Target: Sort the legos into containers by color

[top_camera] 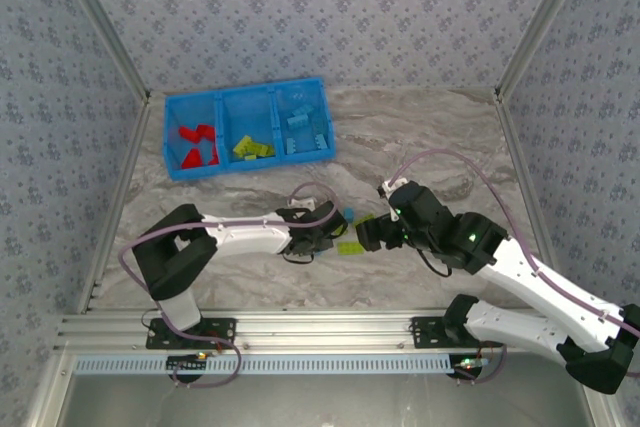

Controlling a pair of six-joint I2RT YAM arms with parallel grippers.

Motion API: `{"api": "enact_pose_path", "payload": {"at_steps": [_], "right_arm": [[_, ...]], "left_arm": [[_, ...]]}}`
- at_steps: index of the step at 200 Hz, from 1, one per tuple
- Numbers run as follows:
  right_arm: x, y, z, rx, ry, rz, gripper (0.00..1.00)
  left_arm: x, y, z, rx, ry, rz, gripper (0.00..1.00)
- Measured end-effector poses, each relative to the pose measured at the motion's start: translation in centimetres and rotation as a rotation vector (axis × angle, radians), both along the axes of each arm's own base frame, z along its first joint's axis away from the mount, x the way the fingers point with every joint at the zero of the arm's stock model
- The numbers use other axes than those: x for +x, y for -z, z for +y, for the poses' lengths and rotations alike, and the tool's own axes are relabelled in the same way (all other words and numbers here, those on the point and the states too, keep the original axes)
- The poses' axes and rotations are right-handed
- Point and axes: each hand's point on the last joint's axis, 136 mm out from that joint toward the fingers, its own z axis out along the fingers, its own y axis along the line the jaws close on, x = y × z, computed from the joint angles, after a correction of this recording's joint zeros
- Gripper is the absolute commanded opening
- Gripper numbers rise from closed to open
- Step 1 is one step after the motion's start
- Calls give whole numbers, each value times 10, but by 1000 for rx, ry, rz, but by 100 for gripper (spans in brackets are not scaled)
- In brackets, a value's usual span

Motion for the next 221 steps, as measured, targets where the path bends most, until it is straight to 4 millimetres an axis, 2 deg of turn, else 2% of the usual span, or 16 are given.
{"api": "enact_pose_path", "payload": {"at_steps": [18, 32, 59, 74, 93, 114, 135, 170, 196, 221], "right_arm": [[-1, 0, 1, 12, 2, 11, 94], [-3, 0, 3, 22, -1, 20, 94], [-5, -3, 8, 56, -17, 27, 94], [-5, -6, 12, 77, -26, 23, 94], [-4, -9, 15, 97, -23, 18, 95], [-4, -9, 16, 107, -17, 18, 95], [-5, -8, 17, 109, -17, 22, 95], [-8, -8, 17, 122, -19, 23, 95], [-11, -9, 17, 133, -21, 22, 96], [-12, -8, 16, 136, -21, 25, 96]], "left_arm": [[1, -9, -1, -15, 7, -14, 13], [3, -22, -1, -29, 16, -39, 12], [18, -65, -4, -57, 51, -128, 12], [43, -100, -7, -82, 52, -209, 12], [89, -139, 5, -84, 14, -313, 11], [141, -163, 23, -61, -43, -399, 11], [187, -159, 37, -15, -80, -428, 12], [256, -119, 43, 86, -81, -398, 18], [286, -104, 37, 119, -60, -387, 29], [301, -111, 28, 129, -43, -398, 38]]}}
